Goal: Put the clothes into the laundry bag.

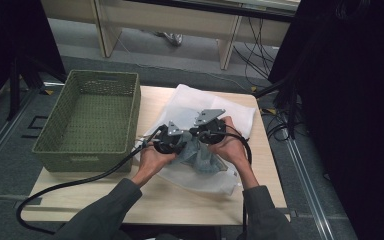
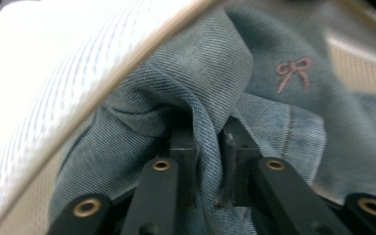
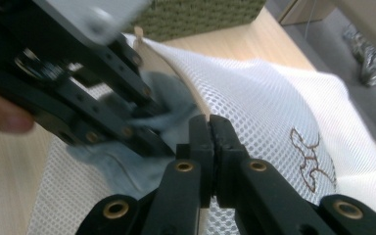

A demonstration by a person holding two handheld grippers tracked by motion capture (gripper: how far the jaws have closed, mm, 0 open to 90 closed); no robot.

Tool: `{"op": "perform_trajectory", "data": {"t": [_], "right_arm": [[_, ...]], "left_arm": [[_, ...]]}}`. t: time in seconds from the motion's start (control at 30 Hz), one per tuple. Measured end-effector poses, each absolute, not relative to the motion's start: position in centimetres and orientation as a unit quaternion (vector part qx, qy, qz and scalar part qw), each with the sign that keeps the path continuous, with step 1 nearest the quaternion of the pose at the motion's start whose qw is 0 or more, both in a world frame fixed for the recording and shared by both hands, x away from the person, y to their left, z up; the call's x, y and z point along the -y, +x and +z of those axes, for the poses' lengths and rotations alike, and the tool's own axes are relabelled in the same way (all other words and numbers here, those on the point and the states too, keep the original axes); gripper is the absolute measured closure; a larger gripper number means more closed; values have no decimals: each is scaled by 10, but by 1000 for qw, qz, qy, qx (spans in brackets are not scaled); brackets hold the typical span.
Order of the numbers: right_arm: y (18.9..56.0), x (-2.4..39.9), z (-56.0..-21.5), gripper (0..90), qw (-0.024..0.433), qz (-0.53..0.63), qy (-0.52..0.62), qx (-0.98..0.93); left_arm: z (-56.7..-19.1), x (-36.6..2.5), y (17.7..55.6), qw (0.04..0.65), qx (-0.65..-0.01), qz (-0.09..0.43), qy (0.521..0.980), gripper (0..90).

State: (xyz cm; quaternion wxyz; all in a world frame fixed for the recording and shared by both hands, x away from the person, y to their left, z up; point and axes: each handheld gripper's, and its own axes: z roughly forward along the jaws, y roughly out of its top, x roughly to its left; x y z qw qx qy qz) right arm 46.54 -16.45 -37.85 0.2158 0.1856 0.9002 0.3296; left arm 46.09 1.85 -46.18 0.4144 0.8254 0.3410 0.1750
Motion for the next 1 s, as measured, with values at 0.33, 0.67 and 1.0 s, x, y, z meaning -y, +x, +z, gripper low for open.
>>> {"op": "perform_trajectory", "data": {"t": [0.33,0.67,1.0], "right_arm": [[462,170,-376,778,227,326,186,-899],[461,175,-395,641,250,259,198,-912],[461,178,-391,866,244,264,186,-915]], "left_arm": [[-468,-35,464,411,-353,164,824,713],[-468,-34,462,406,-347,161,830,706],[-480,-36,433,386,-341,123,848,154]]}}
